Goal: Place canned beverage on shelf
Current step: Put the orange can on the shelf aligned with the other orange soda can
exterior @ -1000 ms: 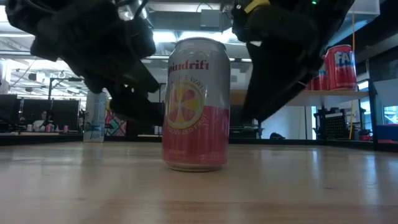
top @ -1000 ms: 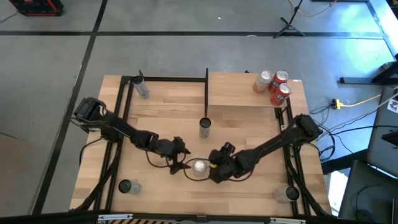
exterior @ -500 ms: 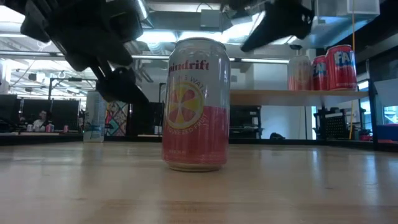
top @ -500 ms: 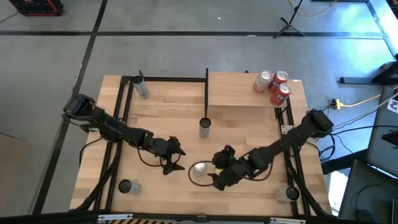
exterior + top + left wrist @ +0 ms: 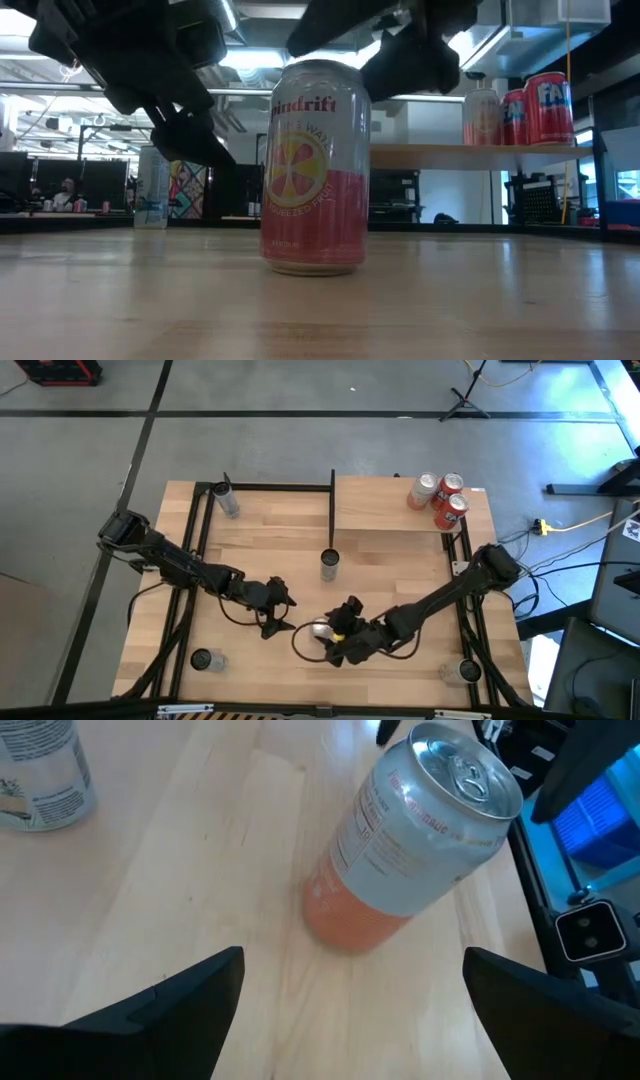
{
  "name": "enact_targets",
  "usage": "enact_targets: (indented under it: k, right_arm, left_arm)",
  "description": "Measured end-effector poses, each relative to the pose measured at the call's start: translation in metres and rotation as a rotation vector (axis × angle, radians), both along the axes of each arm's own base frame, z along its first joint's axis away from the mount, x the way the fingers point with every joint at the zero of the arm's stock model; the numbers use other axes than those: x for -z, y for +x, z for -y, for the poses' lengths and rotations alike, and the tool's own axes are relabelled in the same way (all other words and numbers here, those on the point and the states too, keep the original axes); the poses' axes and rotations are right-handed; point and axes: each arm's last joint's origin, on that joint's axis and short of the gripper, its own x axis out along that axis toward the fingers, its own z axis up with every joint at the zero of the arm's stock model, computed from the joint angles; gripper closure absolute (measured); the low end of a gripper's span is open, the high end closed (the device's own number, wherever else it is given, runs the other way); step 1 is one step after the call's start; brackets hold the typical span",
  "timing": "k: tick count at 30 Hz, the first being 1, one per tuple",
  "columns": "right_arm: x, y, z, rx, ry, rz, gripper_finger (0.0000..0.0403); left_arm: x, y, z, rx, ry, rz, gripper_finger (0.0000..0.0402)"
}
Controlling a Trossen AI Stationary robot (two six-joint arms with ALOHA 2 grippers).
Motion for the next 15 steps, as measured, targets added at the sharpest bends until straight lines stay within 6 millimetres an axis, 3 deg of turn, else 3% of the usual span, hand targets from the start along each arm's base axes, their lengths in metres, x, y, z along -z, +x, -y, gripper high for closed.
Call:
enact_targets:
  k: [15]
  right_arm:
    - [0.022,0.008,-0.003,0.01,-0.026,-0.022,0.0075]
  left_arm:
    - [-0.002,0.001,0.0,-0.001,-0.007,0.02,0.0029]
